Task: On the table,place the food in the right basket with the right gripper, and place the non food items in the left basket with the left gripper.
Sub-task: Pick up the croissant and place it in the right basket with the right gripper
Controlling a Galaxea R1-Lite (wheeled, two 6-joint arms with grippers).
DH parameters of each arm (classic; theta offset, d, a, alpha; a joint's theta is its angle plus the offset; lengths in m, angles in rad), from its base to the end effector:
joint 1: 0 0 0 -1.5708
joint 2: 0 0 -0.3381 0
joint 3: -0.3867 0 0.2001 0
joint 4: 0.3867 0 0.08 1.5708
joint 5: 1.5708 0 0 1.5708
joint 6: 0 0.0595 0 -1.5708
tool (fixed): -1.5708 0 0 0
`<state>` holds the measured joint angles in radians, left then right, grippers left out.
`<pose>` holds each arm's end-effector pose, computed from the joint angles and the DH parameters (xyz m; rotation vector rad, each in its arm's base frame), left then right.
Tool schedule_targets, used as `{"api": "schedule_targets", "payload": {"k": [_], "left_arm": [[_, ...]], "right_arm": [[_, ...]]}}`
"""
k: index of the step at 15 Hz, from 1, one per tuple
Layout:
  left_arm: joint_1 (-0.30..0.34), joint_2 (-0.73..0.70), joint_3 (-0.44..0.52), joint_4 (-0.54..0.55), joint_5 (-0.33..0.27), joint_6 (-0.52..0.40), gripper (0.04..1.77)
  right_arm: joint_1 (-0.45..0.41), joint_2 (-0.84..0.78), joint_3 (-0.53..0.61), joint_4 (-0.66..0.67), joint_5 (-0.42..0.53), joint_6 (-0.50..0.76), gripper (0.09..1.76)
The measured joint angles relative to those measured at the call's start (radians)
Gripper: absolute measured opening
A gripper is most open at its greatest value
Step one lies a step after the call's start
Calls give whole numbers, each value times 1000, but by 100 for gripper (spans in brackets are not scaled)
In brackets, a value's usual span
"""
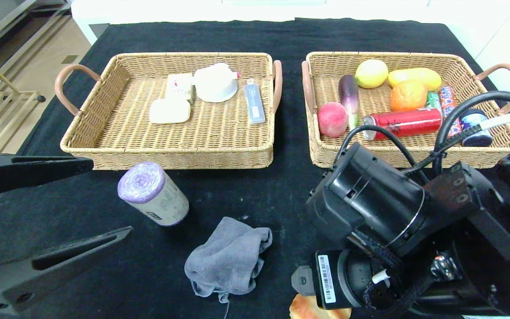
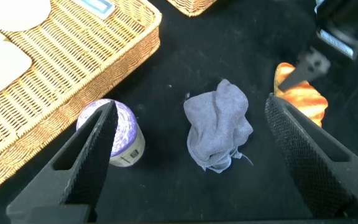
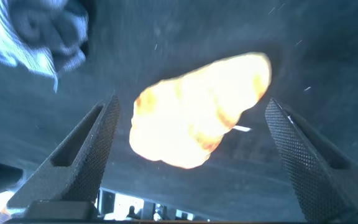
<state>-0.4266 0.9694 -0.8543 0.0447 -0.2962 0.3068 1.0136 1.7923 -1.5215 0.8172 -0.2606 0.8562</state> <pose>0.1172 -0.0723 0.3107 0.3033 0.0511 -0.7407 0.1911 0.2778 0.2312 0.1058 1.0717 0.2389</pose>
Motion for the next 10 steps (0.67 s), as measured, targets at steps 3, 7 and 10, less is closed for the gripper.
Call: {"api": "schedule_targets", "payload": {"k": [3, 7, 10], "left_arm": [[0, 0, 0, 0, 0, 0, 172], [0, -2, 0, 0, 0, 0, 172], [0, -3, 0, 0, 0, 0, 172]], "right_arm": [[24, 21, 10, 1, 0, 3, 171], [48, 58, 15, 11, 0, 4, 171], [55, 85, 10, 21, -1, 19, 171]]}}
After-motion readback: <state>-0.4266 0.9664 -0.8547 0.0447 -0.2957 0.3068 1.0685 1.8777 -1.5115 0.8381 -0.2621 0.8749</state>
